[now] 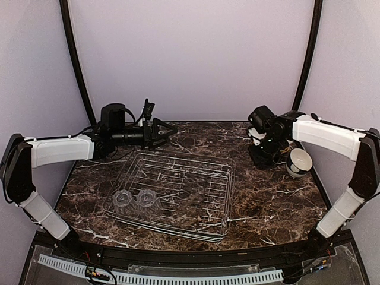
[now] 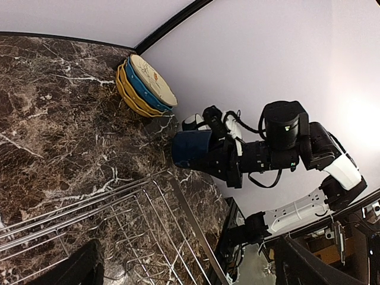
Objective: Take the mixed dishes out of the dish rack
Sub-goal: Place the cup at the center of the board.
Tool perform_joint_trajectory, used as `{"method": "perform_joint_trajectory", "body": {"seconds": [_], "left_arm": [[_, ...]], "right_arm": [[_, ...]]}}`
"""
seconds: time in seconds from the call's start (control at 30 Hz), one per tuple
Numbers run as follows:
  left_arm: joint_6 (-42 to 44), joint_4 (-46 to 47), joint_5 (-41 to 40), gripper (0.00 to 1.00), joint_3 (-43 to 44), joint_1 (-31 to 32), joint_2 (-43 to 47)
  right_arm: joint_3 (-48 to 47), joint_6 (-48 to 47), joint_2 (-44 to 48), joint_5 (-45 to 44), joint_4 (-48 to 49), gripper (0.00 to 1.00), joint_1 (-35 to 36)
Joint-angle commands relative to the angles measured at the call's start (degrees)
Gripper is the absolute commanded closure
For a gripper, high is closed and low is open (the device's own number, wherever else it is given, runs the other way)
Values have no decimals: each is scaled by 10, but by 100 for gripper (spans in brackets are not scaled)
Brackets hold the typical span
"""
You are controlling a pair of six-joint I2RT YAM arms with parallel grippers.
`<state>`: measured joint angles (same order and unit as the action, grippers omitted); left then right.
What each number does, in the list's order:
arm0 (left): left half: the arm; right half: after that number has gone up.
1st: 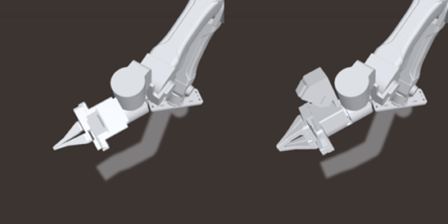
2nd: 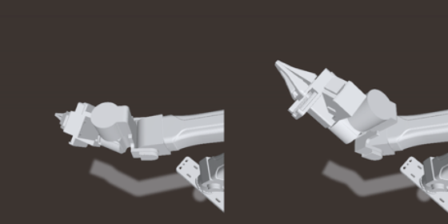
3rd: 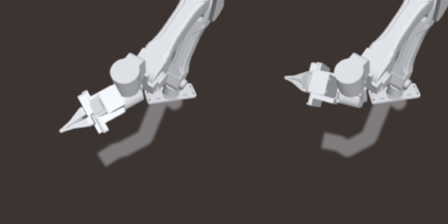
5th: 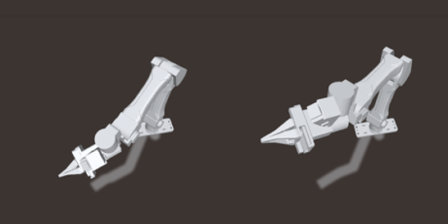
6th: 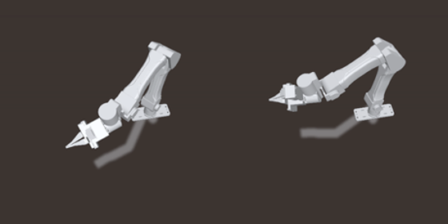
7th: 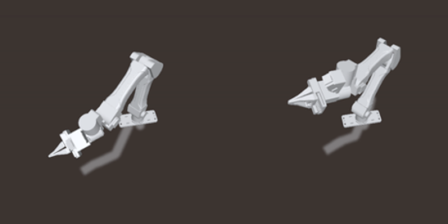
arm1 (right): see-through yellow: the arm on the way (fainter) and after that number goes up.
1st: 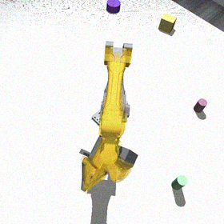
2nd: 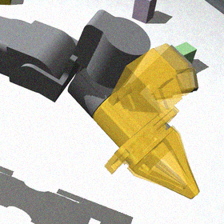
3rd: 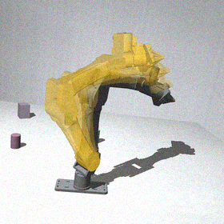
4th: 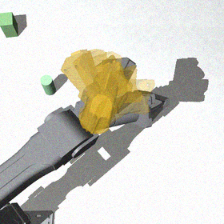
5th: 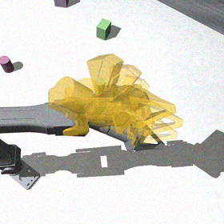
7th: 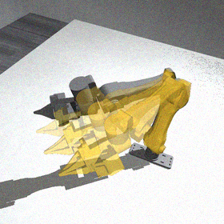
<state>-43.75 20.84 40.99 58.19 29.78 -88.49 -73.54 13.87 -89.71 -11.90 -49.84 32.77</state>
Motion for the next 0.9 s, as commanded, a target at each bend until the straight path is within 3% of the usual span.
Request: {"method": "perform_joint_trajectory", "body": {"seconds": [0.0,0.33,0.87], "left_arm": [[5,-8,9,1,17,-3,-2],[-2,-6,13,1,18,-3,-4],[-6,-8,13,1,18,-3,-10]], "right_arm": [[-15,-35,-9,30,-45,100,-18],[7,-45,-45,80,-42,100,-93],[-36,-72,-111,91,-20,100,-141]]}}
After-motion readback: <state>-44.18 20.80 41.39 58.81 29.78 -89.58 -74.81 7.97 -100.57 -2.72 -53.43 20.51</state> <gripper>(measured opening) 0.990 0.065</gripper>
